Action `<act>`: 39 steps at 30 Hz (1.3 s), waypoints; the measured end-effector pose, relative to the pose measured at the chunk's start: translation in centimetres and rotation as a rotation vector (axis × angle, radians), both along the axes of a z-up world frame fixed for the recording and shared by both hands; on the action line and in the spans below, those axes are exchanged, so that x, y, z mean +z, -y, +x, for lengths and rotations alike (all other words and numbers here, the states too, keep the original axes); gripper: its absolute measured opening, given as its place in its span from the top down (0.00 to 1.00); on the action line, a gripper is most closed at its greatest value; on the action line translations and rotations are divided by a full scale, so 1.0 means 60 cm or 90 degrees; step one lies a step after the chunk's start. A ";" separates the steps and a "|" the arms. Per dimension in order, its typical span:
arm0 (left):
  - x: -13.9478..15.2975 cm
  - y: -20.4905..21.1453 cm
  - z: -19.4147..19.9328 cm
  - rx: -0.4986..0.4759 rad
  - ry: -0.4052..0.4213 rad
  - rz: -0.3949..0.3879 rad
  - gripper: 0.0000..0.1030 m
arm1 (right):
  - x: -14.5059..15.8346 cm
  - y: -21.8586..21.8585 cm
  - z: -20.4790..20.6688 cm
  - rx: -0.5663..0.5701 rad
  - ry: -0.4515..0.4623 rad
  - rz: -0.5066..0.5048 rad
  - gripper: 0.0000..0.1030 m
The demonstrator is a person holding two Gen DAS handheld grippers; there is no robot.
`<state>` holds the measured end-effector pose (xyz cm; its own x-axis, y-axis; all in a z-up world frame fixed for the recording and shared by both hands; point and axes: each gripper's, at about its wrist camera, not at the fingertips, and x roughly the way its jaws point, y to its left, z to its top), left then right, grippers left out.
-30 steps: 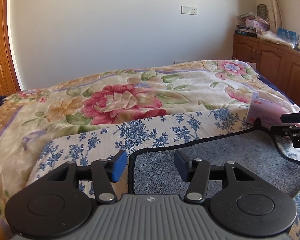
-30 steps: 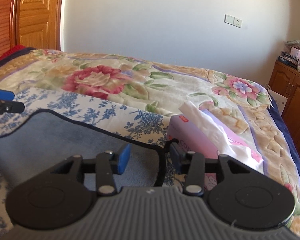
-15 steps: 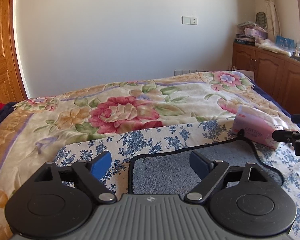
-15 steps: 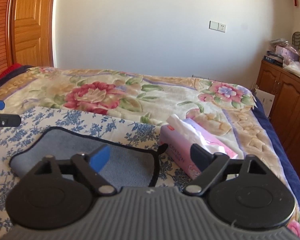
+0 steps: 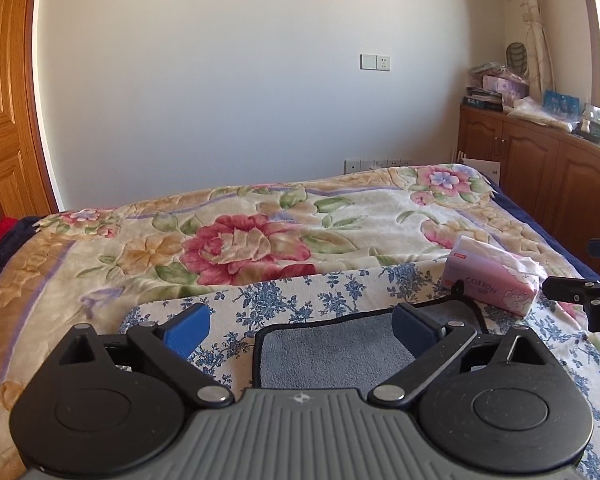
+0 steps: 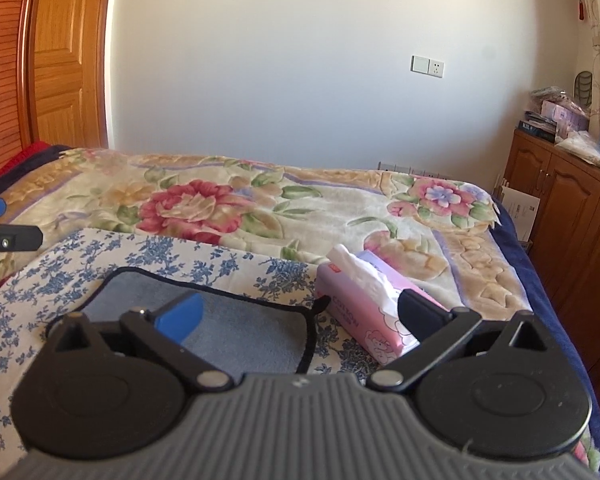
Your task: Fold towel
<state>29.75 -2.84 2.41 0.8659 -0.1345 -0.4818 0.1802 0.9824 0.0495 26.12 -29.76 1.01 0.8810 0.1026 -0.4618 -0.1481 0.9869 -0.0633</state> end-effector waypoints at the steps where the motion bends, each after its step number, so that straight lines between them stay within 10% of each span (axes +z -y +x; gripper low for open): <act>1: 0.004 0.001 -0.004 -0.001 0.001 0.001 0.03 | 0.003 0.000 -0.003 0.000 0.001 0.002 0.00; 39: 0.062 -0.003 -0.212 -0.017 -0.002 -0.008 0.00 | 0.070 0.009 -0.198 -0.006 0.031 0.022 0.00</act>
<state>17.02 -2.65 6.15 0.8605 -0.1633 -0.4825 0.2058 0.9779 0.0361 14.25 -30.28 5.22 0.9034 0.1094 -0.4147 -0.1362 0.9900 -0.0356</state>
